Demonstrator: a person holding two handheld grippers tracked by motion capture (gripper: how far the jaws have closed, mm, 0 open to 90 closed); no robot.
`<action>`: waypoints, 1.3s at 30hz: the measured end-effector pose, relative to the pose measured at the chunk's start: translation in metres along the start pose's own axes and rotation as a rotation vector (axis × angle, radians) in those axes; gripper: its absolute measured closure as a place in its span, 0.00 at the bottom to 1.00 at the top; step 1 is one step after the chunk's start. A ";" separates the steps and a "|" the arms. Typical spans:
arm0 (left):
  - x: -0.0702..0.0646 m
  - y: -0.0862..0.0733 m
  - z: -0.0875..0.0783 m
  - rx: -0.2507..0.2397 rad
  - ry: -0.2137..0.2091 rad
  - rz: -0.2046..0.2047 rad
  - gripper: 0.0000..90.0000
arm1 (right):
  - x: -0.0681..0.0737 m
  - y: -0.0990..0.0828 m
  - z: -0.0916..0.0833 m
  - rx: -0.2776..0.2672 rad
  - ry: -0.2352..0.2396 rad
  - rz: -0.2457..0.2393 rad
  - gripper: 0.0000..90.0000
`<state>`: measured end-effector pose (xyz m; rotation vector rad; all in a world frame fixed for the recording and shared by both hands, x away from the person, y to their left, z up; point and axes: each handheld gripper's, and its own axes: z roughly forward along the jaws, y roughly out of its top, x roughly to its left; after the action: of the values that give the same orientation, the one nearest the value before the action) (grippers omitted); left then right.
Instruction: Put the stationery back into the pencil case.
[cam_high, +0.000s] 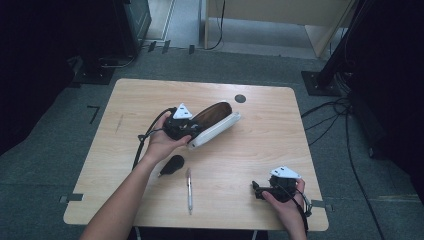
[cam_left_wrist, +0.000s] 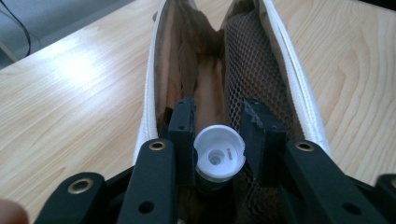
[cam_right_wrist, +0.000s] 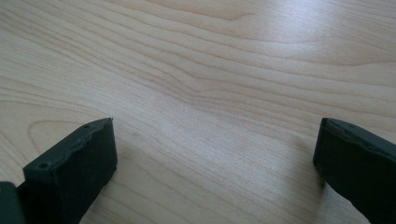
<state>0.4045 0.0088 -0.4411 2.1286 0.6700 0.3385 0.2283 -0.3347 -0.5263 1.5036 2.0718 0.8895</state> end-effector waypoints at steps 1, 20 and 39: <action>0.002 -0.001 -0.001 0.000 0.001 -0.019 0.75 | 0.000 0.000 0.000 0.000 0.000 0.000 0.00; 0.000 -0.005 -0.023 -0.042 -0.022 -0.060 0.85 | 0.000 0.000 0.000 0.000 -0.001 0.000 0.00; -0.001 -0.006 0.009 -0.019 0.024 -0.087 0.94 | 0.000 0.000 0.000 0.000 -0.001 -0.001 0.00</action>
<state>0.4060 0.0047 -0.4512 2.0732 0.7674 0.3220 0.2283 -0.3347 -0.5263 1.5032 2.0719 0.8885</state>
